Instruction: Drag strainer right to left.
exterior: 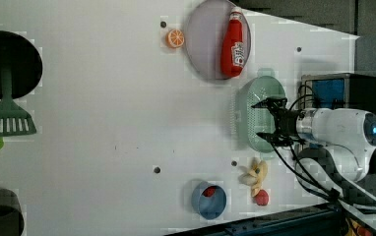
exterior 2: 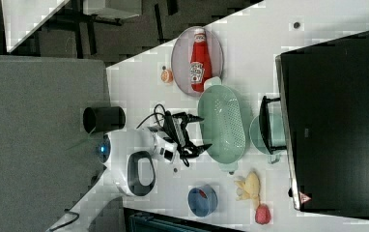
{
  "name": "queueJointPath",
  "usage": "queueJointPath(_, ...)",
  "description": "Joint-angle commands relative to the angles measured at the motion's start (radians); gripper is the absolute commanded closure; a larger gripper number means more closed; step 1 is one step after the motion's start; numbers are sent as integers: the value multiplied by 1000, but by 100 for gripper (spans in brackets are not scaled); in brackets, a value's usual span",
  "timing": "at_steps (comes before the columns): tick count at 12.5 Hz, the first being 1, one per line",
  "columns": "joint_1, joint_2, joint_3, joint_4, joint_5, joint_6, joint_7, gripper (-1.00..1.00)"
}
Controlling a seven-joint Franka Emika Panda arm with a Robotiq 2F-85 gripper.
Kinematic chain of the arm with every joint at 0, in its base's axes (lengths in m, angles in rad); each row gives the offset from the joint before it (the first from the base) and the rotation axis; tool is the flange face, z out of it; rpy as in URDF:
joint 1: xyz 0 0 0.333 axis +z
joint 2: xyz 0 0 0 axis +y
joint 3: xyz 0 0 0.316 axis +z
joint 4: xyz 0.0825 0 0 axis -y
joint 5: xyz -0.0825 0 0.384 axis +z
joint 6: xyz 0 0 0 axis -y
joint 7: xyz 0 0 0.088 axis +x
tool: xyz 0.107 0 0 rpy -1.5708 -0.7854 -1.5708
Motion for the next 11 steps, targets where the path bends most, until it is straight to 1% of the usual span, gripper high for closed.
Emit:
queueJointPath(1,-3,99,-9,-13,4,98,115,-100)
queueJointPath(5,5,181,-2,-14,13,187,138,-100)
queueJointPath(8,29,191,14,-13,17,191,203,-100)
queueJointPath(11,67,195,26,-7,17,191,265,-100)
